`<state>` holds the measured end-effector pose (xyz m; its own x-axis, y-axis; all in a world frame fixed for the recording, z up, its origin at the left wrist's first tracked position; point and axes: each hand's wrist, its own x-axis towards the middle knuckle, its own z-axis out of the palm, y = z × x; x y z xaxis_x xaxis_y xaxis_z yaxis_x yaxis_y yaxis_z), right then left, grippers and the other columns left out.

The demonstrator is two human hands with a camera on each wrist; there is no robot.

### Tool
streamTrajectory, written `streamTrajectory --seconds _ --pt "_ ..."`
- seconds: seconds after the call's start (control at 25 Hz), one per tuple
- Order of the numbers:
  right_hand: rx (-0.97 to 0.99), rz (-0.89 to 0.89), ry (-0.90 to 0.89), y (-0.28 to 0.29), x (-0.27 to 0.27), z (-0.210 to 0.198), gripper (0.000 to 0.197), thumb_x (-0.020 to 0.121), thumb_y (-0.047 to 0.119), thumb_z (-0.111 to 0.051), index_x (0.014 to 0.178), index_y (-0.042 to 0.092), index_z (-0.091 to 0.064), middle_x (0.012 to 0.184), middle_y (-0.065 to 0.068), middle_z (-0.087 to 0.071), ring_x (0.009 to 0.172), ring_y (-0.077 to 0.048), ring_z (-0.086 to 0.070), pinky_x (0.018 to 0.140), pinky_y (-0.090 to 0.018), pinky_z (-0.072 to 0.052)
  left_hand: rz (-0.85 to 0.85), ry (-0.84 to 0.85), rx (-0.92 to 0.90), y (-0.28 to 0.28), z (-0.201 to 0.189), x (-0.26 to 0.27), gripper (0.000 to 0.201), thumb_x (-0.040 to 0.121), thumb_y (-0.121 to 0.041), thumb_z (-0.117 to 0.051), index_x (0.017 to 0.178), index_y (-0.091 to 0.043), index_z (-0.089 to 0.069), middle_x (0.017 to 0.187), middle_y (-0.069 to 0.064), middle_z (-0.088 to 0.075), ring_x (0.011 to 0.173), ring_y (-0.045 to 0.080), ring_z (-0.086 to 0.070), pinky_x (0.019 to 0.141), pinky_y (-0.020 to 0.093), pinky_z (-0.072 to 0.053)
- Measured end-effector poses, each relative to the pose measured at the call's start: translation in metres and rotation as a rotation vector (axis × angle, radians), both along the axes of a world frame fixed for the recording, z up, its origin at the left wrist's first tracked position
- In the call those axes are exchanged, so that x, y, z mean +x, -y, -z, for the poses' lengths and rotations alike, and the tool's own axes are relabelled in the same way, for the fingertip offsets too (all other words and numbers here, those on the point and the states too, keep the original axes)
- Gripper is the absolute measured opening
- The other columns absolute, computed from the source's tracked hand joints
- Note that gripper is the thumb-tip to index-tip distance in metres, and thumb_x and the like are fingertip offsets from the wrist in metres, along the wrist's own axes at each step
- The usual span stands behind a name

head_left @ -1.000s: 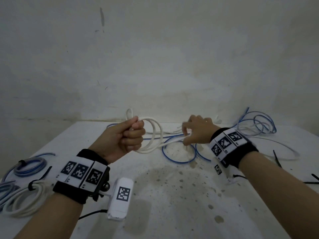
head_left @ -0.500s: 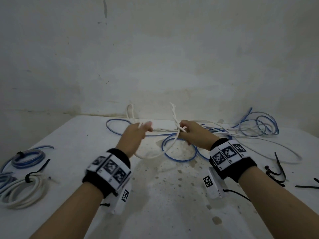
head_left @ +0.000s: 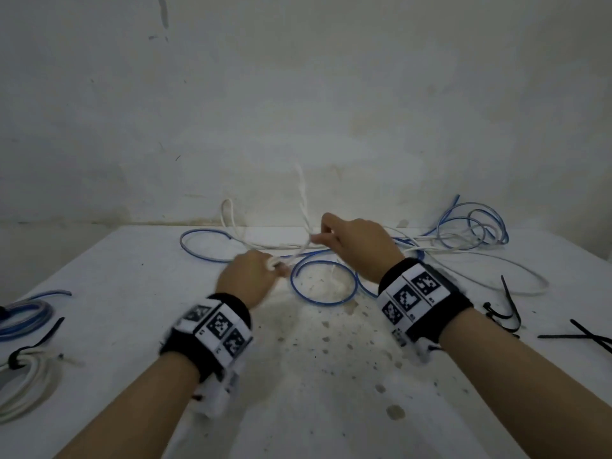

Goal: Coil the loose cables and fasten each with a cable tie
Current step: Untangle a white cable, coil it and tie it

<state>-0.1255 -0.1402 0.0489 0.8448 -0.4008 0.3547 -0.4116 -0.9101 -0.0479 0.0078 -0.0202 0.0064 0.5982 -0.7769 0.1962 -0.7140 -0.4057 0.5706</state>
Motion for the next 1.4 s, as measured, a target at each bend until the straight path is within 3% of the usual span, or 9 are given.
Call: streamTrajectory --seconds 0.2,0.36,0.72,0.92,1.04,1.16,1.28,1.36,1.4 --pt "0.135 0.043 0.190 0.034 -0.013 0.004 0.033 0.097 0.036 -0.042 0.069 0.018 -0.041 0.053 0.001 -0.037 0.056 -0.023 -0.041 0.055 -0.031 -0.029 -0.237 0.474 0.155 -0.033 -0.010 0.047 0.028 0.095 -0.032 -0.044 0.077 -0.015 -0.058 0.078 0.010 -0.059 0.089 0.033 -0.062 0.069 0.031 -0.040" --pt "0.277 0.152 0.320 0.060 -0.025 -0.003 0.041 0.095 0.032 -0.047 0.059 0.017 -0.037 0.053 -0.003 -0.036 0.051 -0.018 -0.035 0.052 -0.031 -0.027 -0.424 0.348 0.220 -0.070 0.001 0.080 0.031 0.095 -0.030 -0.047 0.097 -0.008 -0.068 0.099 0.019 -0.067 0.093 0.034 -0.061 0.077 0.035 -0.044" --pt "0.413 0.324 0.429 0.098 -0.053 -0.021 0.041 0.093 0.029 -0.051 0.057 0.010 -0.044 0.049 -0.005 -0.031 0.051 -0.023 -0.033 0.050 -0.029 -0.023 -0.508 0.292 0.104 -0.098 -0.007 0.107 0.036 0.092 -0.035 -0.050 0.085 -0.005 -0.068 0.083 0.022 -0.065 0.067 0.029 -0.049 0.064 0.032 -0.038" --pt "0.074 0.559 0.102 0.082 -0.040 -0.003 0.022 0.096 0.027 -0.043 0.105 0.011 -0.055 0.109 -0.017 -0.058 0.106 -0.034 -0.052 0.083 -0.041 -0.040 -0.391 0.206 0.016 -0.077 -0.013 0.076 0.027 0.088 -0.029 -0.057 0.084 -0.005 -0.070 0.089 0.022 -0.067 0.085 0.037 -0.060 0.068 0.033 -0.038" --pt "-0.136 0.309 -0.049 0.048 -0.015 0.012 0.074 0.087 0.031 -0.057 0.147 0.025 -0.014 0.153 -0.014 -0.013 0.142 -0.033 -0.011 0.112 -0.057 -0.007 -0.273 0.129 -0.004 -0.053 -0.016 0.039 0.025 0.087 -0.028 -0.061 0.077 -0.007 -0.068 0.067 0.009 -0.057 0.072 0.028 -0.053 0.064 0.028 -0.034" --pt "-0.354 0.047 -0.090 0.016 0.015 0.015 0.087 0.081 0.043 -0.062 0.148 0.031 -0.008 0.157 -0.011 -0.001 0.145 -0.033 0.002 0.105 -0.061 0.012 -0.107 0.165 0.013 -0.038 -0.020 0.008 0.037 0.087 -0.030 -0.060 0.054 -0.017 -0.049 0.055 -0.002 -0.043 0.064 0.020 -0.045 0.059 0.028 -0.028" --pt "0.032 -0.263 -0.101 0.009 0.025 0.007 0.019 0.092 0.032 -0.051 0.107 0.024 -0.060 0.118 -0.010 -0.061 0.115 -0.022 -0.056 0.113 -0.052 -0.016 -0.039 0.089 -0.063 -0.043 -0.026 0.005 0.039 0.084 -0.029 -0.063 0.049 -0.023 -0.046 0.051 -0.003 -0.045 0.055 0.017 -0.045 0.051 0.025 -0.032" --pt "0.568 -0.409 -0.054 0.010 0.020 0.010 0.029 0.096 0.025 -0.048 0.070 0.019 -0.057 0.062 -0.008 -0.056 0.055 -0.010 -0.054 0.074 -0.026 -0.047 -0.056 -0.178 -0.263 -0.053 -0.033 0.013 0.033 0.085 -0.025 -0.062 0.054 -0.019 -0.053 0.044 -0.007 -0.044 0.043 0.008 -0.041 0.040 0.015 -0.030" --pt "0.711 -0.404 -0.001 0.013 0.017 0.011 0.036 0.096 0.024 -0.047 0.062 0.015 -0.054 0.051 -0.006 -0.044 0.042 -0.009 -0.040 0.055 -0.020 -0.039 -0.046 -0.410 -0.409 -0.058 -0.035 0.022 0.033 0.088 -0.024 -0.057 0.056 -0.017 -0.054 0.038 -0.010 -0.037 0.035 0.004 -0.034 0.034 0.013 -0.025"
